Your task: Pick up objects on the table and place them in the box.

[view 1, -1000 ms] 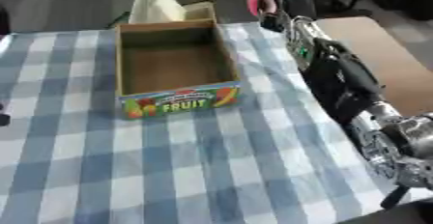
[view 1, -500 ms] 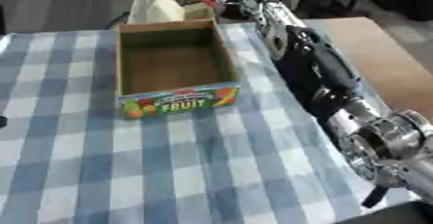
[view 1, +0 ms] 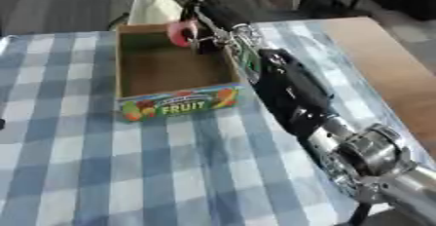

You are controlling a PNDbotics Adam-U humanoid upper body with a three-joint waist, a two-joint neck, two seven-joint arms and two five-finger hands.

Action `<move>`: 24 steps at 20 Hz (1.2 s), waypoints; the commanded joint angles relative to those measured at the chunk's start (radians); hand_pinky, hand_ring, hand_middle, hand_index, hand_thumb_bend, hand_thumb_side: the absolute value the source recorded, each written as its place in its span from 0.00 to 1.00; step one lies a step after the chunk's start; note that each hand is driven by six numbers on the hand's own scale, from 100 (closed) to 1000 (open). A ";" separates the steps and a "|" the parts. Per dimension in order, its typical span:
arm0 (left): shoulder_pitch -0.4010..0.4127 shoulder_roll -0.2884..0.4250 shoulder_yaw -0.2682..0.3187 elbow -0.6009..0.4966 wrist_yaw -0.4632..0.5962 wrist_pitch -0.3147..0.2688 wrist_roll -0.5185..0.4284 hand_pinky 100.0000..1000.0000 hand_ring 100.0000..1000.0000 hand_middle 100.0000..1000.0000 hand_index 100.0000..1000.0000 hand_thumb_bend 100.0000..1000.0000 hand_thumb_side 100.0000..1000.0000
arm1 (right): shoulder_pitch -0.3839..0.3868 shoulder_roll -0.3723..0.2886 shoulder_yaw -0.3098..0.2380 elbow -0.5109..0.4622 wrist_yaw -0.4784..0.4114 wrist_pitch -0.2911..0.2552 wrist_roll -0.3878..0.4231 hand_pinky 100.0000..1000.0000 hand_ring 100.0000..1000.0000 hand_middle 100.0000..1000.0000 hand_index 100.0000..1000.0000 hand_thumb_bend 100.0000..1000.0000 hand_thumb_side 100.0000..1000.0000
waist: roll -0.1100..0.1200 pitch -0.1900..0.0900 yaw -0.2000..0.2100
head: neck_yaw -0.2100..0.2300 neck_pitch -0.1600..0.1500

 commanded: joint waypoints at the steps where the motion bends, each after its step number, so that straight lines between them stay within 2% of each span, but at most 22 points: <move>1: -0.019 0.006 0.002 -0.023 0.005 -0.001 -0.002 0.65 0.45 0.47 0.62 0.00 0.84 | -0.022 -0.014 -0.006 -0.008 -0.016 -0.027 0.102 0.70 0.81 0.80 0.87 0.18 0.22 | 0.003 -0.017 -0.001 | -0.002 -0.008; 2: -0.019 0.006 0.003 -0.023 0.005 -0.001 -0.002 0.65 0.45 0.47 0.62 0.00 0.84 | -0.023 -0.016 -0.008 -0.013 -0.025 -0.031 0.123 0.70 0.82 0.81 0.88 0.21 0.29 | 0.002 -0.017 -0.001 | -0.001 -0.009; 3: -0.019 0.006 0.002 -0.023 0.005 -0.001 -0.002 0.65 0.45 0.47 0.62 0.00 0.84 | -0.024 -0.017 -0.009 -0.020 -0.036 -0.033 0.137 0.70 0.82 0.81 0.88 0.22 0.31 | 0.002 -0.017 -0.002 | -0.001 -0.009; 10: -0.018 0.007 0.003 -0.023 0.005 0.000 -0.002 0.65 0.45 0.47 0.62 0.00 0.84 | -0.031 -0.029 -0.007 -0.060 -0.080 -0.038 0.145 0.69 0.81 0.80 0.87 0.20 0.25 | 0.000 -0.018 -0.003 | -0.003 -0.012; 16: -0.017 0.008 0.004 -0.022 0.005 0.000 0.000 0.65 0.45 0.47 0.62 0.00 0.84 | -0.038 -0.059 -0.029 -0.071 -0.139 -0.019 0.074 0.67 0.81 0.79 0.87 0.12 0.17 | -0.001 -0.019 -0.007 | -0.001 -0.012; 21: -0.015 0.012 0.008 -0.022 0.004 0.000 0.003 0.65 0.45 0.47 0.62 0.00 0.83 | -0.040 -0.128 -0.078 -0.046 -0.283 0.045 -0.014 0.64 0.81 0.78 0.88 0.06 0.16 | -0.006 -0.022 -0.011 | 0.006 -0.016; 24: -0.015 0.013 0.008 -0.023 0.004 0.001 0.005 0.65 0.45 0.47 0.62 0.00 0.83 | -0.041 -0.153 -0.077 -0.034 -0.348 0.067 -0.040 0.64 0.81 0.78 0.88 0.06 0.16 | -0.008 -0.022 -0.011 | 0.008 -0.017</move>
